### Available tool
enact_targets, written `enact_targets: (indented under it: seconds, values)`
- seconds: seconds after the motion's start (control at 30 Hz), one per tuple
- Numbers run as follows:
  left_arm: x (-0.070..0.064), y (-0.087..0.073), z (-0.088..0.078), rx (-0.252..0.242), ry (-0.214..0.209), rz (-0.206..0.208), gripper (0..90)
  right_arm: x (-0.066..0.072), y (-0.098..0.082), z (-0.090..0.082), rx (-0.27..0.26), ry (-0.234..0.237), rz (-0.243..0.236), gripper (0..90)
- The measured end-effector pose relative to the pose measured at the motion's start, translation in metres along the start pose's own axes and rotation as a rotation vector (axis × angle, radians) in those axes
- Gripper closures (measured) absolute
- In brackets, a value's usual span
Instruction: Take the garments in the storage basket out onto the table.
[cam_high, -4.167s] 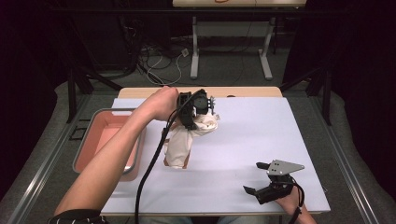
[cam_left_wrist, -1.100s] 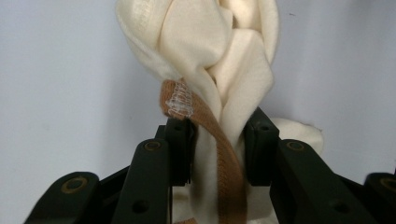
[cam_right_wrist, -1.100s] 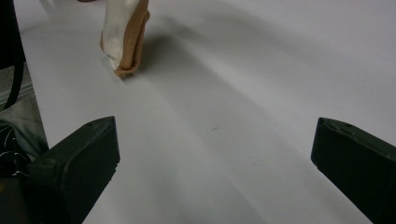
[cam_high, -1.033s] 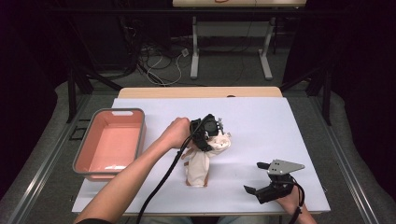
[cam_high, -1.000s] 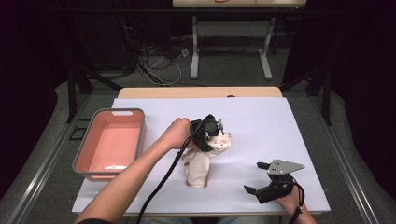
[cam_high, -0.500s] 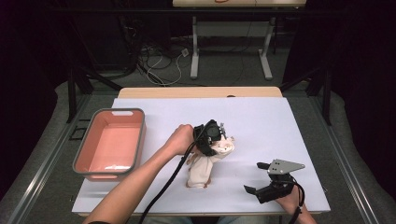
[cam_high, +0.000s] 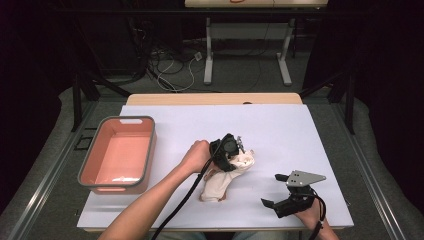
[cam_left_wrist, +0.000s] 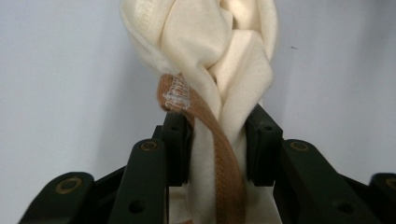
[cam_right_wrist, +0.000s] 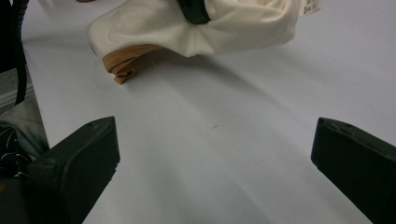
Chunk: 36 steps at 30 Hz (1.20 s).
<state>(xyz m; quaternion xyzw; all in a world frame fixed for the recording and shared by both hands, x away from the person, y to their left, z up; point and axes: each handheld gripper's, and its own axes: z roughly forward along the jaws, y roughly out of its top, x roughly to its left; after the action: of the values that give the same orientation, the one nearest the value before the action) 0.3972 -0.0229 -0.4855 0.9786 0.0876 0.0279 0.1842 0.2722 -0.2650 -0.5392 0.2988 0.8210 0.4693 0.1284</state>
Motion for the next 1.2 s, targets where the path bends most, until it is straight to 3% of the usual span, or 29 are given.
enact_targets:
  seconds: [0.2, 0.23, 0.37, 0.47, 0.6, 0.83, 0.93, 1.2]
  values:
    - [-0.001, -0.004, 0.004, -0.045, 0.027, -0.032, 55.5, 0.000, 0.000, 0.001, -0.007, 0.004, 0.004, 0.8]
    - [-0.001, -0.004, 0.004, -0.060, 0.034, -0.049, 49.8, 0.000, 0.000, 0.001, -0.006, 0.004, 0.005, 0.8]
    - [-0.005, -0.007, 0.000, -0.129, 0.066, -0.058, 34.1, 0.000, 0.000, 0.001, -0.006, 0.005, 0.005, 0.8]
    - [-0.009, -0.011, -0.005, -0.179, 0.068, -0.068, 28.3, 0.001, 0.000, 0.001, -0.001, 0.003, 0.016, 0.8]
    - [-0.014, -0.018, -0.008, -0.205, 0.092, -0.085, 19.2, 0.000, 0.000, 0.001, -0.001, 0.003, 0.008, 0.8]
    - [-0.019, -0.036, -0.012, -0.241, 0.126, -0.111, 13.1, 0.000, 0.000, 0.001, 0.002, 0.005, 0.007, 0.8]
    - [-0.022, -0.043, -0.014, -0.244, 0.165, -0.113, 9.4, 0.000, 0.000, 0.001, 0.007, 0.003, 0.007, 0.8]
    - [-0.028, -0.064, -0.016, -0.264, 0.182, -0.154, 5.5, 0.000, 0.000, 0.001, 0.011, 0.002, 0.001, 0.9]
